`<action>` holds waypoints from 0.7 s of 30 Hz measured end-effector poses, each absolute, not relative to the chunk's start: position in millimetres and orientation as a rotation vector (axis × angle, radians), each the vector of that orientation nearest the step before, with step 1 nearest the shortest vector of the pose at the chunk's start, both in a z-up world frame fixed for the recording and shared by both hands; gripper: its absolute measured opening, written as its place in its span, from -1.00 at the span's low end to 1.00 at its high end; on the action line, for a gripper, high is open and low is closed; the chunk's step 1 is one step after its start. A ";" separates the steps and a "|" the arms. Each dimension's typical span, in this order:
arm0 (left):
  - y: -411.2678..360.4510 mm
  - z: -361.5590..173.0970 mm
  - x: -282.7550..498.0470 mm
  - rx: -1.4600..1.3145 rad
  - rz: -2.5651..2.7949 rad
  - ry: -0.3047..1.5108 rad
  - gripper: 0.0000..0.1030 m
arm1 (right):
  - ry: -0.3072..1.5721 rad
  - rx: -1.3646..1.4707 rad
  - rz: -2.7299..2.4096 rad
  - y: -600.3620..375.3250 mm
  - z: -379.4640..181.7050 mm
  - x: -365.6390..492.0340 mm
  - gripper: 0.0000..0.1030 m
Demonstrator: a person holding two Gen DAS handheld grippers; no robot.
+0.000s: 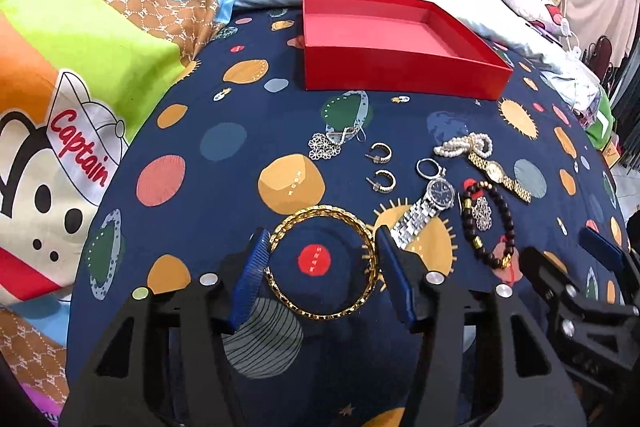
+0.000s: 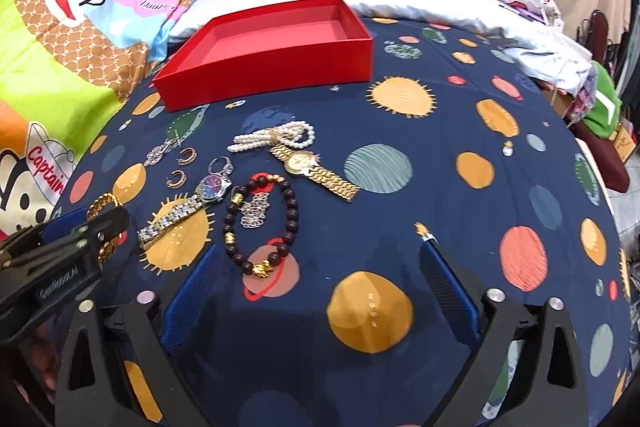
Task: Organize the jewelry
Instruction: 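Grasp the gold bangle with the left tool while the right tool grasps the pearl necklace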
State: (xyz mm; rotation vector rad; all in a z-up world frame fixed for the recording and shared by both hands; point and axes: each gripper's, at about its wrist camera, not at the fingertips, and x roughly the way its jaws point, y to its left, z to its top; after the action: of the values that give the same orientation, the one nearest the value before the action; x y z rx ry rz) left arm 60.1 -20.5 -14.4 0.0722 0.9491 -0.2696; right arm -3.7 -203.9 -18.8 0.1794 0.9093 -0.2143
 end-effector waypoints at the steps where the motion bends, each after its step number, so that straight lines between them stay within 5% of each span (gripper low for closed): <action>1: -18.7 -15.0 59.6 0.065 -0.270 0.955 0.03 | 0.916 0.188 -0.209 -205.3 -19.5 -0.9 0.76; 21: -15.8 -20.0 72.2 0.031 -0.273 0.978 0.04 | 0.926 0.148 -0.200 -224.2 -29.7 60.3 0.21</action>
State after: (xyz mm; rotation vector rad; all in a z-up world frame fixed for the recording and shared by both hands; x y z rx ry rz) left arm 72.2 -15.8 -20.0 0.0311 0.9779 -0.2728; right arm 60.3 -224.2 -29.7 0.1476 0.9262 -0.2002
